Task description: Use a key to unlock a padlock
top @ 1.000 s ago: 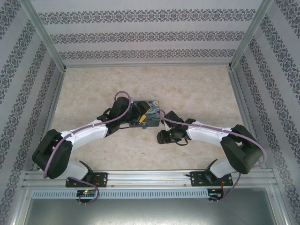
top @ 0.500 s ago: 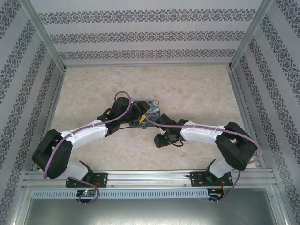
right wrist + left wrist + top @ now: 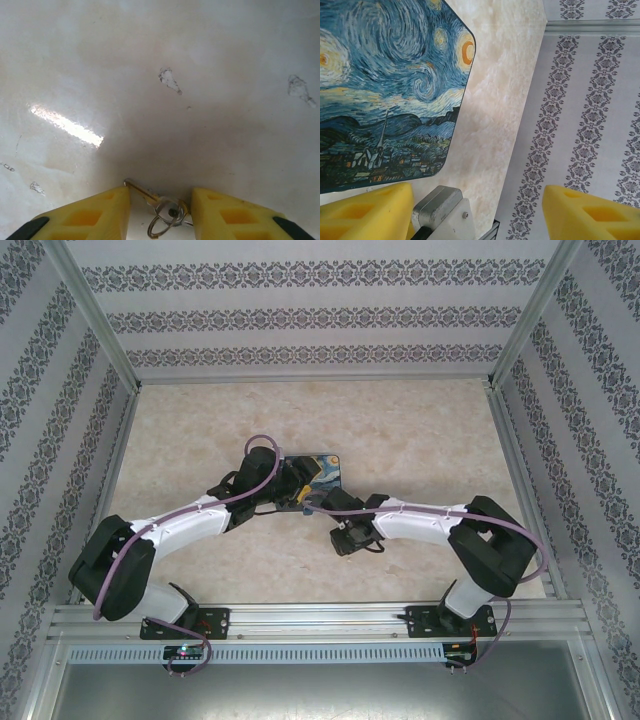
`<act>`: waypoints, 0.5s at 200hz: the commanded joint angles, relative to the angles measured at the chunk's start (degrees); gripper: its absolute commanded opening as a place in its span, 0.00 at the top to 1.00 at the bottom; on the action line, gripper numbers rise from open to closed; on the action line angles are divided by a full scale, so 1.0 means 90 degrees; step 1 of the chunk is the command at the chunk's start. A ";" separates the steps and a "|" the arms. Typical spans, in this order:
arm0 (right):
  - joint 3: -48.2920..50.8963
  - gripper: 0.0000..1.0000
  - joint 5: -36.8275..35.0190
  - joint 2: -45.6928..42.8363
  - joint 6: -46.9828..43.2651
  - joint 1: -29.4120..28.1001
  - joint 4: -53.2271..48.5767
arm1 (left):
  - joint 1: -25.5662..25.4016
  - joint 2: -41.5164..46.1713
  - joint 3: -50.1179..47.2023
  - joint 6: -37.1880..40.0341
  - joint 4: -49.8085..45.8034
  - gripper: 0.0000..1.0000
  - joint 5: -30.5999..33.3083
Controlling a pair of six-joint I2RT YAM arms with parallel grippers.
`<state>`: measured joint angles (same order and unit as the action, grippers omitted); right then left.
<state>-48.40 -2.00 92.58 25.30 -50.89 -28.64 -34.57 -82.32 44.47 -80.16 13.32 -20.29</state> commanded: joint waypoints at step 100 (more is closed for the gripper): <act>0.0358 1.00 0.0394 0.0292 0.0258 -0.0058 0.0110 | -0.0095 -0.0093 0.0069 0.0058 -0.0034 0.31 0.0087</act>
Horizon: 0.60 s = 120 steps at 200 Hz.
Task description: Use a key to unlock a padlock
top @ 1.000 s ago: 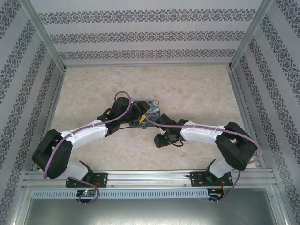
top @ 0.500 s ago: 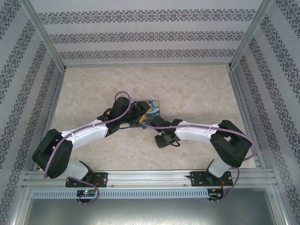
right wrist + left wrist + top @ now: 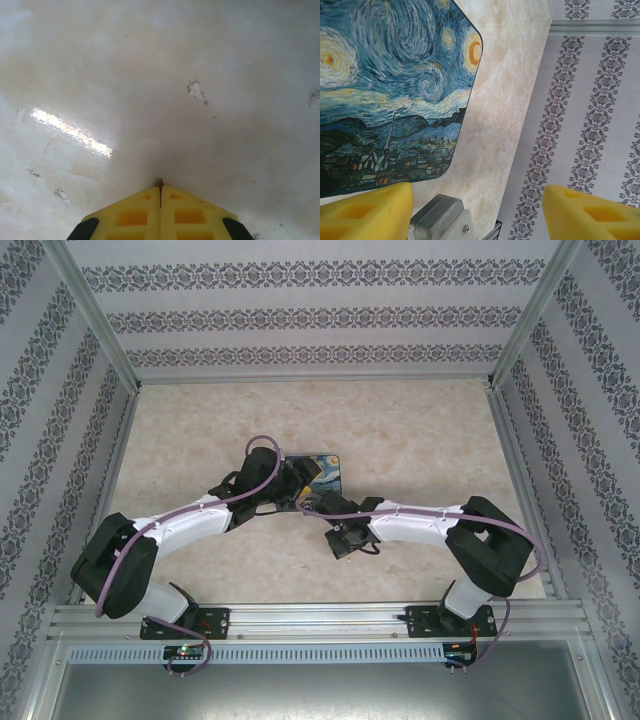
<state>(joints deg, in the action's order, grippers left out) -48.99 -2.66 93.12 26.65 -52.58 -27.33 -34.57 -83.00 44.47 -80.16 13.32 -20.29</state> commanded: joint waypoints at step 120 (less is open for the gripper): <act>0.0144 1.00 0.1537 -0.1866 0.0608 0.1171 0.0015 | -0.0101 0.0056 0.0025 0.0093 0.0020 0.31 0.0017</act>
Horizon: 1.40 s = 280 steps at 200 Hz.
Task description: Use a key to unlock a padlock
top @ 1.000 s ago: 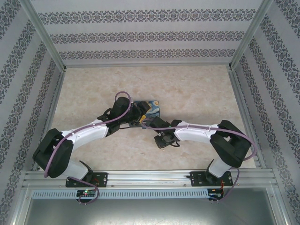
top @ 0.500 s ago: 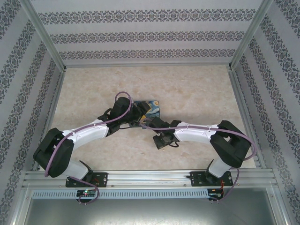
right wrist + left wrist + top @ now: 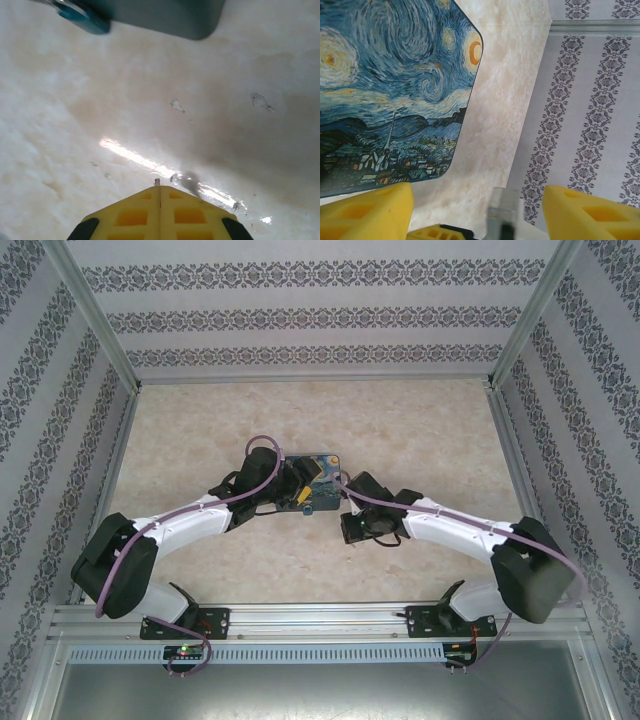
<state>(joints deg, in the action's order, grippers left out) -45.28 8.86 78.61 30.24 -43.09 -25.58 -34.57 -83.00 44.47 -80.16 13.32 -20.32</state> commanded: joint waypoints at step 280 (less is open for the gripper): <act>-0.0296 0.50 -0.1245 0.1835 -0.0775 -0.0692 -0.0499 | -0.0127 0.0072 0.0041 0.0033 -0.0103 0.32 0.0151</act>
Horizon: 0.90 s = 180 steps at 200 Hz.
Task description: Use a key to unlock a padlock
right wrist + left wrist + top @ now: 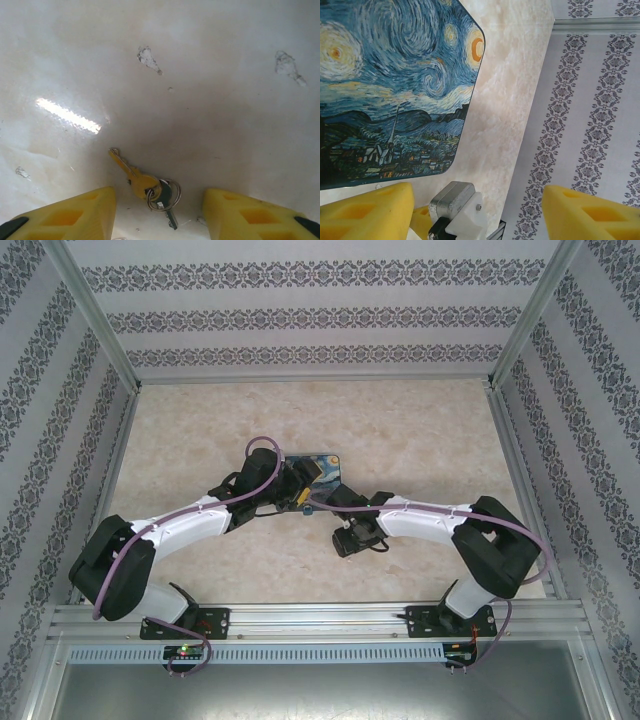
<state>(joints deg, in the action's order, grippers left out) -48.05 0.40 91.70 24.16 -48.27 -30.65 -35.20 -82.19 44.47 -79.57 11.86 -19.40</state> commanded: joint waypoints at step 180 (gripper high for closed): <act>0.0328 1.00 0.0247 0.0683 0.0298 -0.0083 0.0611 | -0.0054 0.0046 -0.0041 -0.0068 0.0111 0.32 0.0057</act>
<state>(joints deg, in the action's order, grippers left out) -49.76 -0.32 93.80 26.13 -49.95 -28.77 -35.20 -82.19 44.47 -79.59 11.92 -19.40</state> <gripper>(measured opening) 0.067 0.685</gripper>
